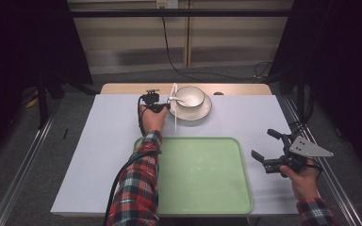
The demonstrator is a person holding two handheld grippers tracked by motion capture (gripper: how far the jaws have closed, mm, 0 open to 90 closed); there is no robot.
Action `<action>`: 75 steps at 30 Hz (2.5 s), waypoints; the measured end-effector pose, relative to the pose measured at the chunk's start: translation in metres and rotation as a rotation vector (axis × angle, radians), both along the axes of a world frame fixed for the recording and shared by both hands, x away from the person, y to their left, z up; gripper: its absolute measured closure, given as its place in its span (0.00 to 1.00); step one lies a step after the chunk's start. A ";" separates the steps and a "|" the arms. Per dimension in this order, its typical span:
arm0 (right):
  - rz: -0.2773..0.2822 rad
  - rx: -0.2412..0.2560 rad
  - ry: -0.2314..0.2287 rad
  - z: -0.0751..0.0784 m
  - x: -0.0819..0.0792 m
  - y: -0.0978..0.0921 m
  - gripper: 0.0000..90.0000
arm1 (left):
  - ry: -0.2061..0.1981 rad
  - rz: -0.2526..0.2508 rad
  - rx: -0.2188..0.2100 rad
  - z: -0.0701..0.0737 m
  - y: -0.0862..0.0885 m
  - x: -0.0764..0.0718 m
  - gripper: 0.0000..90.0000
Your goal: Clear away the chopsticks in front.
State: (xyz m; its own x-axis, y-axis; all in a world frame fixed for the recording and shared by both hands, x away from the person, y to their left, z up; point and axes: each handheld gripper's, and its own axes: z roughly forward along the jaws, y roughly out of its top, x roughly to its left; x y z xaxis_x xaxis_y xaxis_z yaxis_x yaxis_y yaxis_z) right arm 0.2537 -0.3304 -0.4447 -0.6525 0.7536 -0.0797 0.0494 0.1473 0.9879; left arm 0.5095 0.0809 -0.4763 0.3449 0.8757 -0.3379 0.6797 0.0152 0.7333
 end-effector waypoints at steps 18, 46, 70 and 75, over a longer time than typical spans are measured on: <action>0.002 0.008 -0.001 0.001 0.000 0.000 0.02 | 0.018 -0.003 -0.003 0.008 0.001 -0.009 0.95; 0.005 0.013 -0.001 0.002 0.002 0.001 0.02 | 0.069 -0.017 0.021 0.006 0.005 -0.015 0.95; 0.002 0.015 -0.003 0.001 0.002 0.002 0.02 | 0.060 0.067 -0.044 0.027 0.049 -0.053 0.95; -0.001 0.008 0.002 0.001 0.002 0.002 0.02 | 0.052 0.083 -0.052 0.030 0.060 -0.063 0.95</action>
